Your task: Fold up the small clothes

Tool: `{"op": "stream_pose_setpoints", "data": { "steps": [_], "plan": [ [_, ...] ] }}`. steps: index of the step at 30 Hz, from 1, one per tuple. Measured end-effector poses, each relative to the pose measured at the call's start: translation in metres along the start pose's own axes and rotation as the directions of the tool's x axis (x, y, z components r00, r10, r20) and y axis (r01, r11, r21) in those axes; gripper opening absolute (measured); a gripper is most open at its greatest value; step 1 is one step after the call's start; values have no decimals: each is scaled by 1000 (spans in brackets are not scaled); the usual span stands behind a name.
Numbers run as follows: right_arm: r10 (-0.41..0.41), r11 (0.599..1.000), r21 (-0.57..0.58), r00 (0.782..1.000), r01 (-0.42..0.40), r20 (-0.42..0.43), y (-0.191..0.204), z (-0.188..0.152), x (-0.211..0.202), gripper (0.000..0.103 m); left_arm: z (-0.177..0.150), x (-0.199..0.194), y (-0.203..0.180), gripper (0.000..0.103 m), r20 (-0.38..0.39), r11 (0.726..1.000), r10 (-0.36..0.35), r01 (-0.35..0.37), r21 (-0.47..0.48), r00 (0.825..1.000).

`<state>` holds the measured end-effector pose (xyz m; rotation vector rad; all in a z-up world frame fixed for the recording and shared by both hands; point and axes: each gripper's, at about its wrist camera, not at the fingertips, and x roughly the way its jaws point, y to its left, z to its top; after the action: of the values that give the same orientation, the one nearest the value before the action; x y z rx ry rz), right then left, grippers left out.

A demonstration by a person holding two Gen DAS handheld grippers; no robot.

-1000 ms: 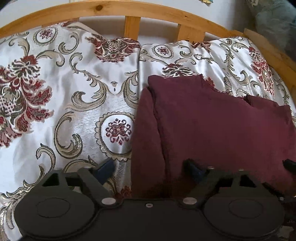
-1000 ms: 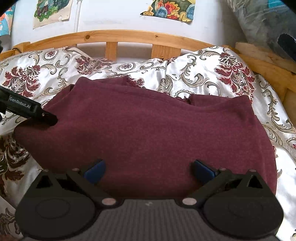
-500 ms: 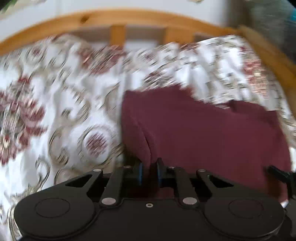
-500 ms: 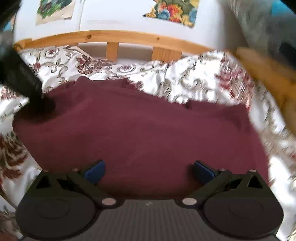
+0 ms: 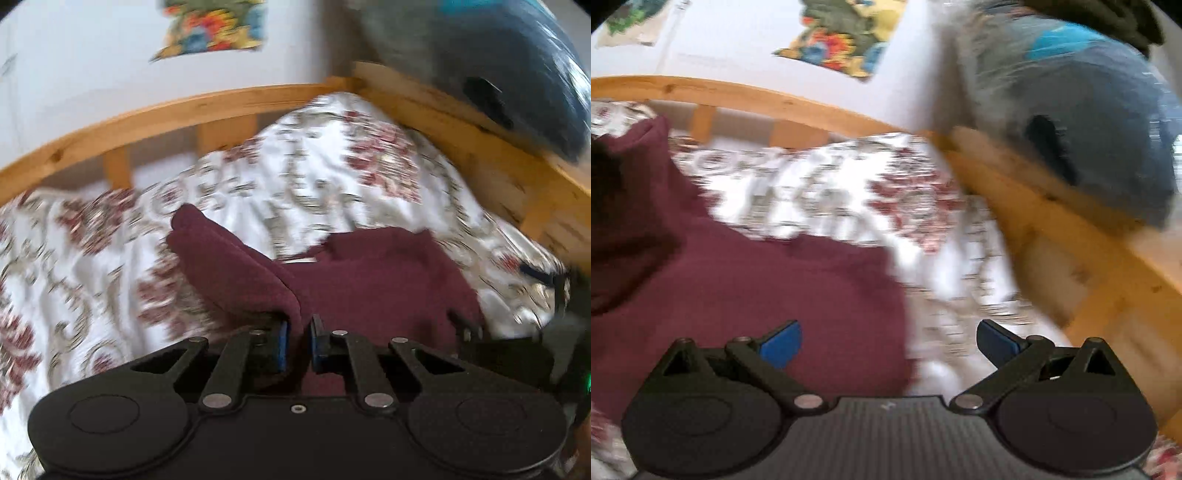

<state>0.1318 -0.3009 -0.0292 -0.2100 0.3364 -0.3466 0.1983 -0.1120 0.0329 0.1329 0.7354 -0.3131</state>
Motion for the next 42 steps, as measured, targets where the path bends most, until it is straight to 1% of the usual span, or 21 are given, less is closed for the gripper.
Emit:
{"op": "stream_pose_setpoints", "data": {
  "steps": [2,6,9,13,14,18,19,20,21,22,25,27,28,30,31,32,33,35,38,40,42],
  "plan": [
    [-47,999,18,999,47,-4,-14,-2,4,103,-6,12,-26,12,-3,998,-13,13,66,1000],
    [-85,993,75,996,88,-40,-36,-8,14,103,-23,41,-61,13,-76,988,-46,57,146,996],
    [-85,991,94,994,92,-71,-40,-13,19,103,-36,54,-65,15,-110,988,-72,86,125,991],
    [-85,993,77,992,92,-98,-35,-15,28,103,-42,47,-52,22,-62,990,-128,131,49,990],
    [-84,993,75,992,92,-99,-34,-15,28,103,-43,43,-50,29,-49,989,-140,142,37,989],
    [-84,992,87,993,92,-88,-35,-13,27,103,-45,23,-47,46,10,980,-200,200,23,980],
    [-84,991,93,993,92,-86,-35,-13,27,103,-45,16,-46,56,29,976,-218,217,27,976],
    [-86,991,98,993,94,-85,-36,-12,27,103,-46,10,-45,69,51,975,-222,221,28,974],
    [-87,990,103,993,95,-85,-36,-12,27,103,-47,4,-44,75,75,976,-219,217,30,973],
    [-83,990,108,993,92,-85,-36,-12,27,103,-48,-2,-45,81,99,977,-213,211,38,972],
    [-80,988,125,994,88,-68,-38,-10,23,103,-53,-13,-49,82,132,981,-185,176,78,974],
    [-83,987,134,995,88,-48,-40,-8,18,103,-57,-17,-50,82,141,987,-153,143,72,978],
    [-85,985,147,996,88,-27,-42,-6,15,103,-60,-18,-49,85,147,990,-133,125,63,980],
    [-82,984,159,996,84,-19,-43,-5,14,103,-66,-21,-47,91,162,994,-97,89,57,982],
    [-77,982,171,997,78,-14,-45,-5,13,103,-70,-23,-46,98,170,997,-66,56,61,983],
    [-69,980,185,998,70,-10,-46,-5,12,103,-74,-24,-47,102,174,998,-19,7,70,985],
    [-56,978,203,998,56,-4,-48,-4,11,103,-78,-25,-46,102,174,996,17,-31,78,985],
    [-12,970,243,1000,8,18,-52,-4,9,103,-83,-25,-46,102,166,990,81,-99,102,983],
    [75,938,332,994,-97,77,-60,-3,6,103,-88,-23,-41,102,151,983,127,-145,114,980],
    [155,898,394,979,-195,132,-65,-3,5,103,-89,-20,-38,102,127,981,142,-157,115,982],
    [242,851,436,956,-292,168,-68,-2,6,103,-91,-17,-38,102,111,978,162,-175,117,980]
  ]
}}
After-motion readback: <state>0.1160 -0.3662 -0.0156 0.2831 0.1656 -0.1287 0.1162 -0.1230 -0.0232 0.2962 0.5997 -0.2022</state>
